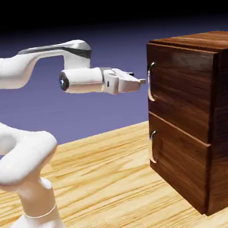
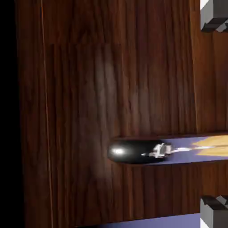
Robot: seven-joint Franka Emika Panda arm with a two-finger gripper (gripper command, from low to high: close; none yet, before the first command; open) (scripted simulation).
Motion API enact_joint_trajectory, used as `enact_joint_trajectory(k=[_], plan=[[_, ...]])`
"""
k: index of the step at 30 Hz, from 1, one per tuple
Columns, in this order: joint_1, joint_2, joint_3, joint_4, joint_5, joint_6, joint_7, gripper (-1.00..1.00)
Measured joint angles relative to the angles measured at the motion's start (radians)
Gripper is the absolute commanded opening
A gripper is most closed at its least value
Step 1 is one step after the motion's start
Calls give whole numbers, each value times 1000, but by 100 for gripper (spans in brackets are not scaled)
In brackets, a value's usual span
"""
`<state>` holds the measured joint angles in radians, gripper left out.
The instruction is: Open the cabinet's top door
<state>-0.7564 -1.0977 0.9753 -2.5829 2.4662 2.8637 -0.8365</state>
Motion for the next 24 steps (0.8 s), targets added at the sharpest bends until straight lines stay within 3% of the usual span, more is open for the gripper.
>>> enact_joint_trajectory(k=[9,15,16,24], plan=[[-122,-84,155,36,391,-28,-250,0],[-270,-46,223,137,427,-67,-269,0],[-303,-36,238,160,431,-75,-271,-100],[-125,58,101,35,414,-163,-414,-100]])
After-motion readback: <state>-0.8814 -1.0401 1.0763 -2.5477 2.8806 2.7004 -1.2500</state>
